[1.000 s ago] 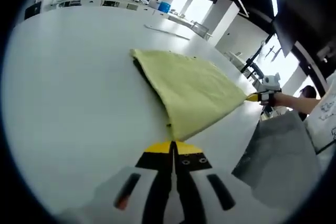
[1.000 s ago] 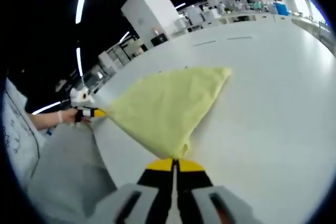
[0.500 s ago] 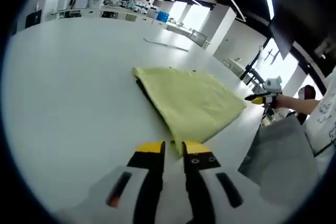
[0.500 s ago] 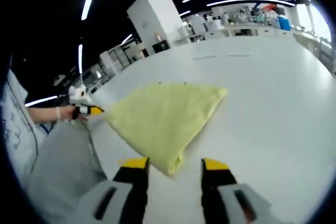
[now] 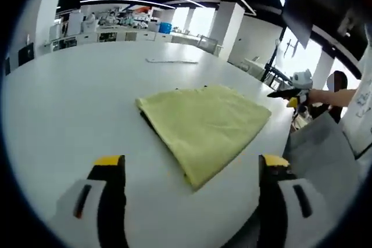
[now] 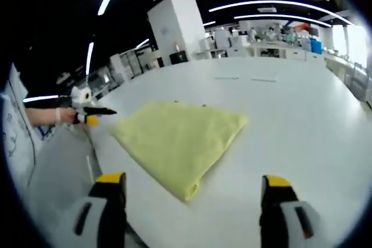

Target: Fold the garment on the visible template until the final outline fits inside the template.

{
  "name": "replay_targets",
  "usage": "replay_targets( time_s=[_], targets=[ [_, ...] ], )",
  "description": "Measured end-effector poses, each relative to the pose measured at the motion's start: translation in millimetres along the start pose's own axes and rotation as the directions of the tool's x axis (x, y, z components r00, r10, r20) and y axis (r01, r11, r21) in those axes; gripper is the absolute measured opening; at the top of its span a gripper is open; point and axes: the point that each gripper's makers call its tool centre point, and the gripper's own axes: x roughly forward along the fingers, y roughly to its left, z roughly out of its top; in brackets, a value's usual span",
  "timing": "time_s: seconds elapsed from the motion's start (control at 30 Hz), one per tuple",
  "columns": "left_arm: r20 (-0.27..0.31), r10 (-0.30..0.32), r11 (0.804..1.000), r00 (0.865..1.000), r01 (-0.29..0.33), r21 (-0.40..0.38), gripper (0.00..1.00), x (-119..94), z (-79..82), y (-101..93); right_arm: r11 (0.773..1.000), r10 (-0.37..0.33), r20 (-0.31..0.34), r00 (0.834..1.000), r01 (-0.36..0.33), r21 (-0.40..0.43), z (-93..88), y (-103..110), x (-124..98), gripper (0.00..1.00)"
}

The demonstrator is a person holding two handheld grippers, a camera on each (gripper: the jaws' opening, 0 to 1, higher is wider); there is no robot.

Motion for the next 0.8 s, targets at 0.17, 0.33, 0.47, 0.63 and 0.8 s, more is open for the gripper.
replay_targets(
  time_s=[0.17, 0.33, 0.47, 0.63, 0.8],
  targets=[
    [0.016, 0.005, 1.0, 1.0, -0.005, 0.008, 0.99, -4, 3.4, -4.6, 0.999, 0.007, -0.029, 1.0, -0.008, -0.032, -4.0, 3, 0, 1.0],
    [0.038, 0.038, 0.999, 0.999, -0.038, 0.005, 0.99, -8, 5.5, 1.1, 0.999, 0.023, -0.007, 1.0, -0.023, -0.028, -0.8, 6, 1, 1.0],
    [0.038, 0.076, 0.997, 0.996, -0.075, -0.023, 0.99, -10, 2.9, 7.3, 0.999, 0.051, 0.019, 0.999, -0.051, -0.013, -4.4, 9, 7, 1.0],
    [0.086, 0.107, 0.993, 0.991, -0.101, -0.067, 0.99, -11, 10.7, 1.6, 0.998, 0.069, -0.015, 0.998, -0.069, -0.007, -10.1, 14, 15, 1.0],
    [0.096, 0.137, 0.99, 0.986, -0.133, -0.053, 0.99, -6, 14.4, 0.6, 0.994, 0.104, 0.032, 0.994, -0.105, 0.036, -8.6, 22, 16, 0.98]
  ],
)
